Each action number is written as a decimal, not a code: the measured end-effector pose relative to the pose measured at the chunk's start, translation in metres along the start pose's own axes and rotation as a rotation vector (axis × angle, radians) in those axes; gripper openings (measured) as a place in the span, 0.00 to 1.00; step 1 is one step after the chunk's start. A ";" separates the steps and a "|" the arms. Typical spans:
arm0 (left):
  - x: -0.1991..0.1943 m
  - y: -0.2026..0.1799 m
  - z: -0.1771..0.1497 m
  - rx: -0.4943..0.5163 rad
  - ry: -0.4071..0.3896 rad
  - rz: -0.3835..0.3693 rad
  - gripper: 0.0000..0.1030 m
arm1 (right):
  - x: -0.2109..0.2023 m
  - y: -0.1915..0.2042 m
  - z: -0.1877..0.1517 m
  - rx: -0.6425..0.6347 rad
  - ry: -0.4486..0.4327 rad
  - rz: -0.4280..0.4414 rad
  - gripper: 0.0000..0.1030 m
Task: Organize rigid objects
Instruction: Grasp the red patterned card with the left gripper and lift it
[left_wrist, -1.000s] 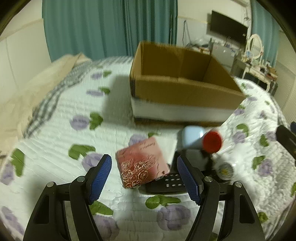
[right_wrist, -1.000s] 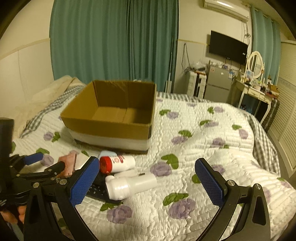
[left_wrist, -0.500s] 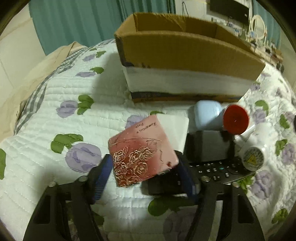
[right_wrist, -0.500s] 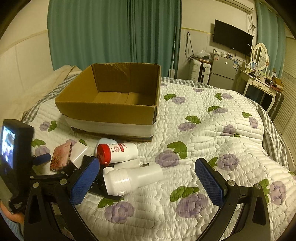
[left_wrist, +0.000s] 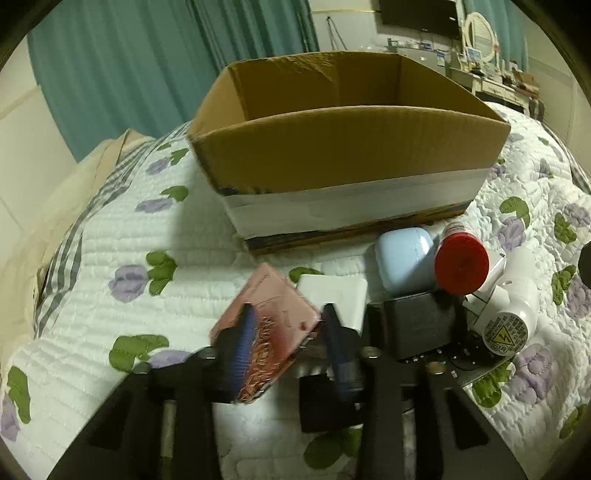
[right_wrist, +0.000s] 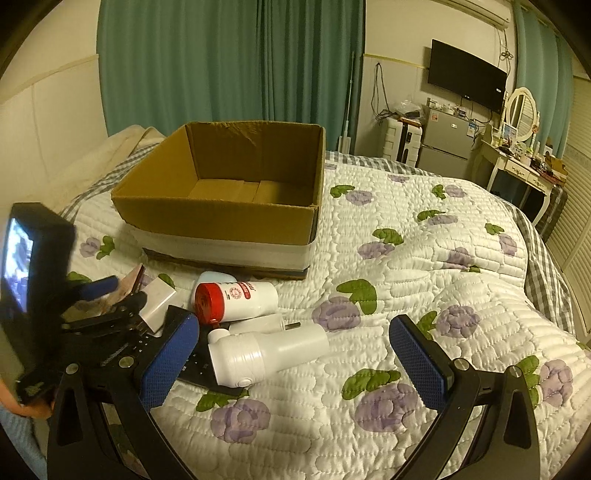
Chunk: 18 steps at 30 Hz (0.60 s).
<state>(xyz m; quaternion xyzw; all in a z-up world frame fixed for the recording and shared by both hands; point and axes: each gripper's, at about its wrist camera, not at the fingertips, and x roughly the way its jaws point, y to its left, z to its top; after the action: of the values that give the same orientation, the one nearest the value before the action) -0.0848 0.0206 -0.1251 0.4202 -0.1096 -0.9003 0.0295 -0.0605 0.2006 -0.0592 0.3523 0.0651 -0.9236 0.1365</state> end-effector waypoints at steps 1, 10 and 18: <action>-0.004 0.001 0.000 0.001 -0.014 0.008 0.27 | 0.000 0.000 0.000 0.000 -0.002 -0.001 1.00; -0.002 0.035 -0.004 -0.081 -0.037 0.025 0.17 | 0.005 0.002 -0.001 0.000 0.013 0.011 1.00; -0.021 0.038 -0.001 -0.105 -0.084 0.008 0.09 | 0.006 0.002 -0.001 0.002 0.011 0.018 1.00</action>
<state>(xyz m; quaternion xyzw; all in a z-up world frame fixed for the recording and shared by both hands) -0.0723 -0.0136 -0.1017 0.3795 -0.0649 -0.9215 0.0503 -0.0631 0.1975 -0.0642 0.3580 0.0615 -0.9205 0.1441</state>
